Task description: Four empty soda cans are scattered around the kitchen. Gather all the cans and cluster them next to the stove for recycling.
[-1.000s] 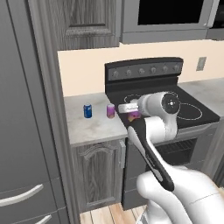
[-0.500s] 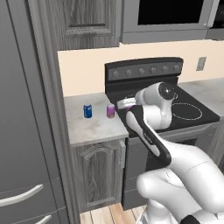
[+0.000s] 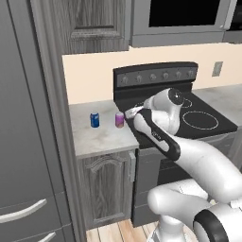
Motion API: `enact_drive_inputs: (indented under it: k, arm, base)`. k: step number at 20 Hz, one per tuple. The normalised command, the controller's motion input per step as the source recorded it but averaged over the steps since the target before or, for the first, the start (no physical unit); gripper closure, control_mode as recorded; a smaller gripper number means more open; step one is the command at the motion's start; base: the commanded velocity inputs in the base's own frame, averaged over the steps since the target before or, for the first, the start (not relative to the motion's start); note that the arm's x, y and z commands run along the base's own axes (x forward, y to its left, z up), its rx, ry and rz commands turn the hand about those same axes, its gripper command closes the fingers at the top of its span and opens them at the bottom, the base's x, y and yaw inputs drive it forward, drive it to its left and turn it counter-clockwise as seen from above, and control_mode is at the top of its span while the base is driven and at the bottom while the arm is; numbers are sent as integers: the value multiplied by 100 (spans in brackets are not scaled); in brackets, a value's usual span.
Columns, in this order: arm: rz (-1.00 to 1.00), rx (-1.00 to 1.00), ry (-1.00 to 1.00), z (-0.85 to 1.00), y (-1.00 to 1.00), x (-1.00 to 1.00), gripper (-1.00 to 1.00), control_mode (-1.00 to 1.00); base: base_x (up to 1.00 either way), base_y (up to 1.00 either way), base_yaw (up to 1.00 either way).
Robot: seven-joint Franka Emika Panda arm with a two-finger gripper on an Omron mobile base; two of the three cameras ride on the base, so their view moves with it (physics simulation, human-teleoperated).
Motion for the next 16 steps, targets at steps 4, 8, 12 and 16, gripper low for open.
enact_drive_inputs:
  k: [4, 8, 12, 16]
  arm:
    - [5, 0, 0, -32, 0, 27, 100, -100]
    - [4, -1, -1, -35, 0, 26, 100, -100]
    - [3, -3, -1, -37, 0, 32, 100, -100]
    - [2, -4, -3, -34, 0, 28, 100, -100]
  base:
    - [0, 0, 0]
    - [0, 0, 0]
    - [0, 0, 0]
    - [0, 0, 0]
